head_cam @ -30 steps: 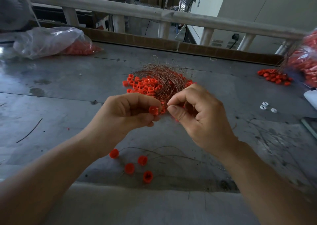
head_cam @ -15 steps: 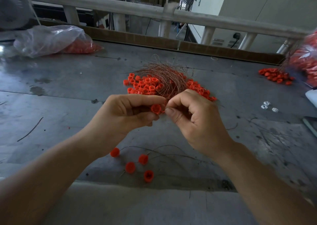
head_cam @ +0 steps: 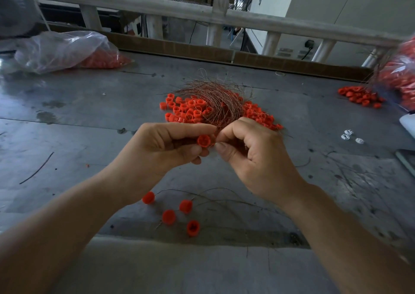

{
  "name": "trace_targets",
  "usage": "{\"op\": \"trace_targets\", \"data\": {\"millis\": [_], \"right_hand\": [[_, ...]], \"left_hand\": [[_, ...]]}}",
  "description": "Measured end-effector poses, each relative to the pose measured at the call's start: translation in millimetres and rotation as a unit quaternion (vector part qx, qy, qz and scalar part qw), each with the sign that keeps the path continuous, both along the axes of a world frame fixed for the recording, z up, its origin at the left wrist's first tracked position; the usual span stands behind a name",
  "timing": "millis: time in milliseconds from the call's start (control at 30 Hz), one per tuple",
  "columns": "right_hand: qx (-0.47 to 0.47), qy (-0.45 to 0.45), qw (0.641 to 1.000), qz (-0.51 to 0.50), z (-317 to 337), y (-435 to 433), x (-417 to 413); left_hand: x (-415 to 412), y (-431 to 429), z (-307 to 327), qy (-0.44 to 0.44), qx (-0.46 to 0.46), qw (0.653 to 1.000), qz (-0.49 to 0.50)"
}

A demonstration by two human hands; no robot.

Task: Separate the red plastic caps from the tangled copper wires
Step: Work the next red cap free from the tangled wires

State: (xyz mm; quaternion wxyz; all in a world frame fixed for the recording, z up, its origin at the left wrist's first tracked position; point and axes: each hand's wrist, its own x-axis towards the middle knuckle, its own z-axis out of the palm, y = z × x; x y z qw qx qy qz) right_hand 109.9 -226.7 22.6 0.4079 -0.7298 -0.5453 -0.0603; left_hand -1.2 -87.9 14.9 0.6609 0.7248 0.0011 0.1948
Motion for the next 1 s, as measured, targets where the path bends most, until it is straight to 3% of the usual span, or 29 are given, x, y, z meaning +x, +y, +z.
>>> {"op": "trace_targets", "data": {"millis": [633, 867, 1000], "right_hand": [[0.012, 0.035, 0.999, 0.017, 2.4, -3.4, -0.8], [0.042, 0.198, 0.978, 0.047, 4.2, -5.1, -0.7], [0.019, 0.242, 0.969, 0.057, 1.2, -1.4, -3.4]], "left_hand": [[-0.9, 0.1, 0.6, -0.015, -0.037, 0.999, 0.001], [-1.6, 2.0, 1.2, -0.024, -0.098, 0.994, -0.030], [-2.9, 0.3, 0.7, -0.021, -0.124, 0.989, -0.077]]}}
